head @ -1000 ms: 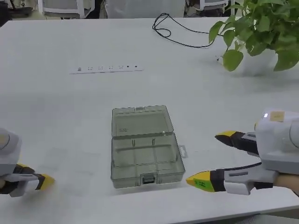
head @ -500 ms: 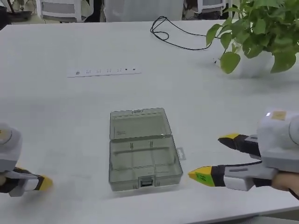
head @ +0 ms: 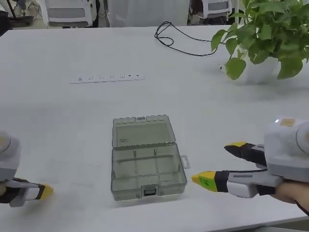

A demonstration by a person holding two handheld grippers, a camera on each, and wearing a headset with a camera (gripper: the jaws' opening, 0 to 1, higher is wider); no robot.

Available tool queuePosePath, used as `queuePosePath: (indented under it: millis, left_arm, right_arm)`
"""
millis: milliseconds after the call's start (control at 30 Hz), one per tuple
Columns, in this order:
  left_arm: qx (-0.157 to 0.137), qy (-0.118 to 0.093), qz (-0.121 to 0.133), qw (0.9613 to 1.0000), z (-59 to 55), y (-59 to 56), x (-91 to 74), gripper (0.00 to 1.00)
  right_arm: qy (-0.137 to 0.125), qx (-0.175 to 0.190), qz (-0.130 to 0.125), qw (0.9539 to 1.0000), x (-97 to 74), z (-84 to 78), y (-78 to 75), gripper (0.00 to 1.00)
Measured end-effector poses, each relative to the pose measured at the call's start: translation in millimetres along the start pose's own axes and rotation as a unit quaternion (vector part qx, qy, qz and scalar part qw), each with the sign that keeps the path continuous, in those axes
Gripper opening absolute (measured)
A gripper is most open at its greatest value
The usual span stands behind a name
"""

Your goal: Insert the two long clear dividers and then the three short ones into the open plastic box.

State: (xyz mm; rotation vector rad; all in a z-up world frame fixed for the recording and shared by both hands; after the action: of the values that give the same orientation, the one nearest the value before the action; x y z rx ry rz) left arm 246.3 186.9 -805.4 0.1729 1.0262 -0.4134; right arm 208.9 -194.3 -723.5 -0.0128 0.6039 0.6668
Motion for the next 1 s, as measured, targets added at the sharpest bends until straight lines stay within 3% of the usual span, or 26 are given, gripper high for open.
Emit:
queuePosePath:
  millis: [167,400,533,800,1000]
  left_arm:
    - [-0.016,-0.025,0.008,0.9995,4.0,-1.4,-6.6,0.30]
    - [-0.013,-0.072,0.016,0.9972,15.9,-16.7,-24.3,0.30]
    - [-0.045,-0.122,-0.010,0.9915,27.3,-33.3,-33.6,0.30]
    - [-0.065,-0.163,-0.037,0.9838,32.4,-67.7,-47.9,0.30]
    - [-0.075,-0.204,-0.063,0.9740,40.4,-94.3,-55.6,0.30]
  right_arm:
    - [-0.012,0.008,0.001,0.9999,1.1,4.6,4.2,0.72]
    - [-0.042,0.028,0.019,0.9985,7.0,15.6,16.2,0.68]
    - [-0.062,0.042,0.025,0.9969,10.7,23.9,23.5,0.64]
    - [-0.095,0.056,0.050,0.9927,19.9,36.9,45.2,0.59]
    - [-0.114,0.087,0.066,0.9874,26.8,44.1,55.3,0.52]
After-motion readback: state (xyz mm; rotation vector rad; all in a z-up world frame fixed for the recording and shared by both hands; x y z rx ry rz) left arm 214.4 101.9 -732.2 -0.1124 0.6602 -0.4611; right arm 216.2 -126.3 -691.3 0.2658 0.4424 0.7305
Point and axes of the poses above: the centre of the closed fingertips' face, and the gripper's own axes: x roughly forward along the fingers, y roughly to its left, z roughly out of its top, the point moved 4 cm from there along -x, roughly backward along the fingers, and after that the axes turned 2 degrees about x, right-handed, at the moved point
